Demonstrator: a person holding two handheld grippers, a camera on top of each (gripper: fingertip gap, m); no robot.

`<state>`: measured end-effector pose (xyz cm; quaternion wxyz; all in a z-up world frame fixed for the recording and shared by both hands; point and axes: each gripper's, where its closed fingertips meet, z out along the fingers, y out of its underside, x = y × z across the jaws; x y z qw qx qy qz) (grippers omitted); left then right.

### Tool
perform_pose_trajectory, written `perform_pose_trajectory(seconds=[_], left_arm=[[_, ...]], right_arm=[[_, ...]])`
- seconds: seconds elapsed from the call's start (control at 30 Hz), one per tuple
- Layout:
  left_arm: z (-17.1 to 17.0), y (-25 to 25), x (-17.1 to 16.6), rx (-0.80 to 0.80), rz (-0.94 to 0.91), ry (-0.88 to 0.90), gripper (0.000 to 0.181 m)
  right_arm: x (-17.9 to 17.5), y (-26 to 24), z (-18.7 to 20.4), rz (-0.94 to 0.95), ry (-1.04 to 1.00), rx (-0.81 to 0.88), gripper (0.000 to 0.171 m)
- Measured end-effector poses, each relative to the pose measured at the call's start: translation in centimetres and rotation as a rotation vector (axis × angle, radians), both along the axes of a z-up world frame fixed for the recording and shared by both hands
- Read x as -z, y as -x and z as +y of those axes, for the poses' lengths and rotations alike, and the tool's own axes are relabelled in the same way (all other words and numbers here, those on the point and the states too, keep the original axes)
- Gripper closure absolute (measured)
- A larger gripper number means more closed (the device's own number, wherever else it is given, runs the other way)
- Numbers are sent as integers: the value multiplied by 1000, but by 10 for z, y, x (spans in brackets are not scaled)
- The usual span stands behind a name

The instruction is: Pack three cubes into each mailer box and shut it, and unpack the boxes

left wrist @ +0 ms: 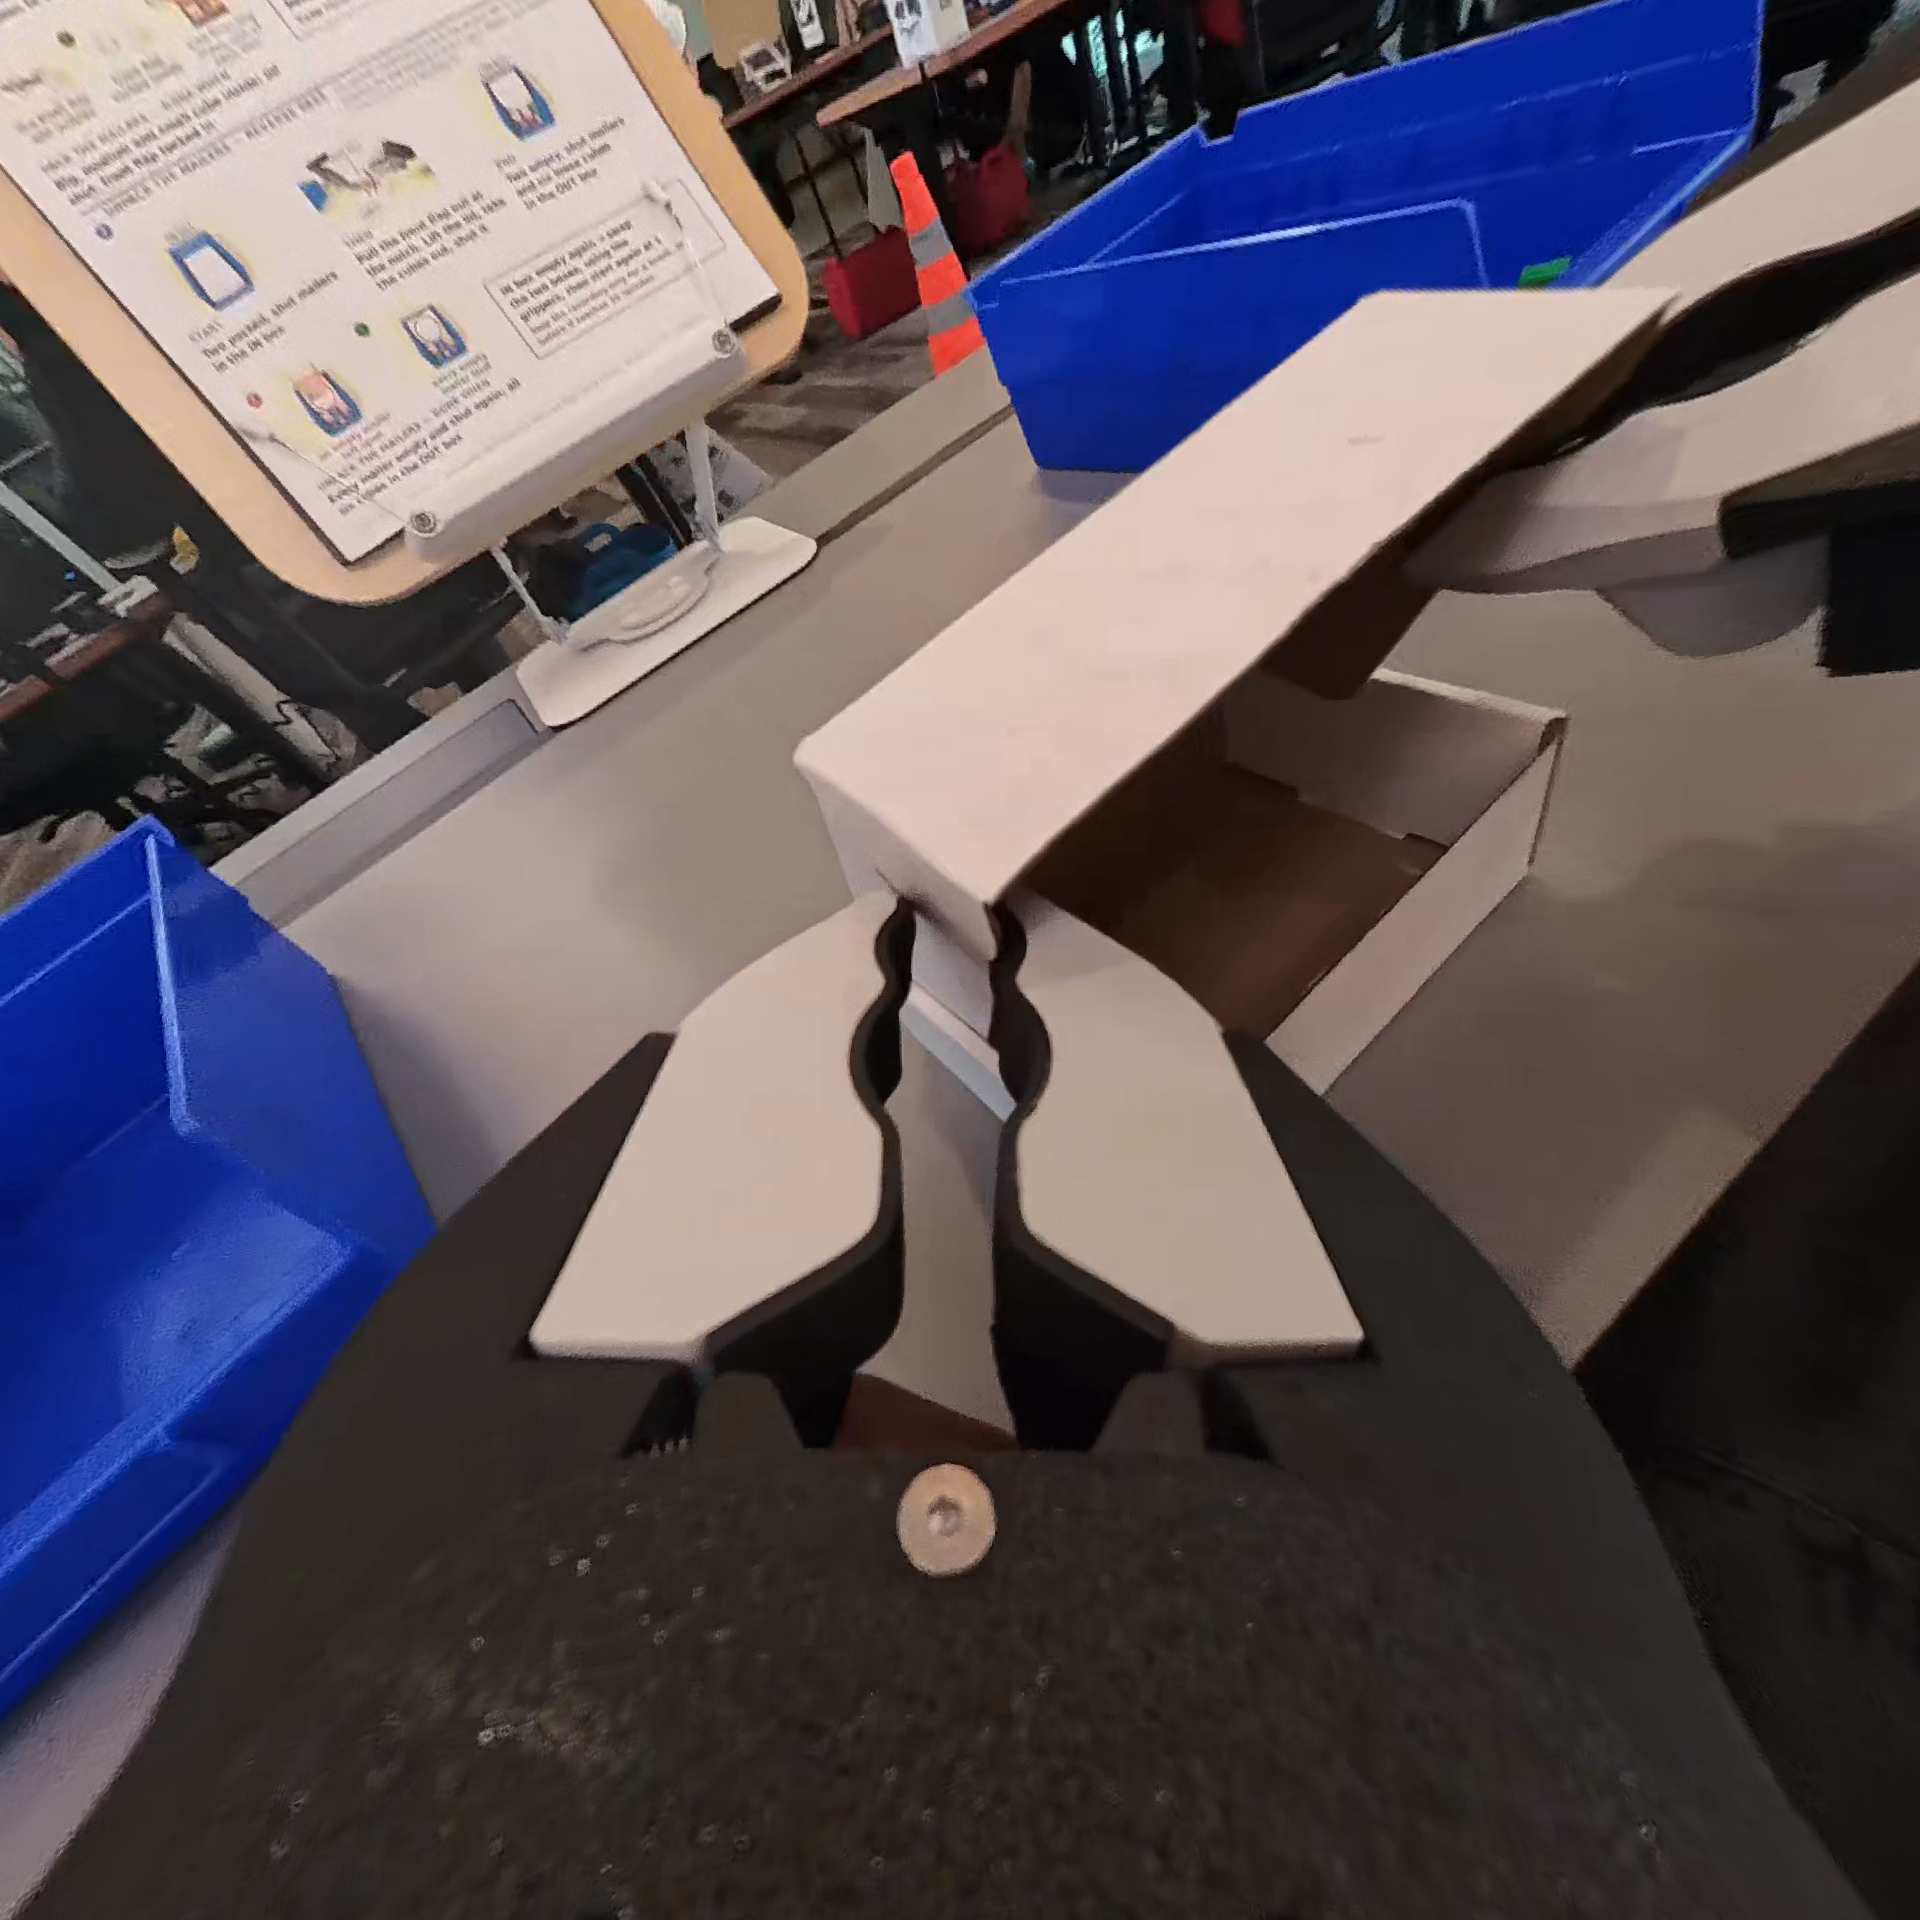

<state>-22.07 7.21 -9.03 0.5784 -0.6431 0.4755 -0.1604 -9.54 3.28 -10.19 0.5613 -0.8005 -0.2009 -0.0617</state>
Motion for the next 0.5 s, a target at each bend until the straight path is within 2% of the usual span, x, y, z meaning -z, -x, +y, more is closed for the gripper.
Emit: perform_pose_trajectory(seconds=[0.1,0.17,0.3,0.4,0.5], left_arm=[[-11,4,1,9,-10,58,170],[-20,10,2,4,15,111,172],[-54,23,16,19,163,283,174],[-66,29,26,16,234,288,175],[-73,34,33,29,199,289,172]], right_arm=[[2,2,-16,-41,63,15,160],[3,10,-30,11,143,-7,160],[14,24,-61,56,354,-36,167],[29,34,-74,90,420,-50,167],[43,38,-82,143,462,-80,169]])
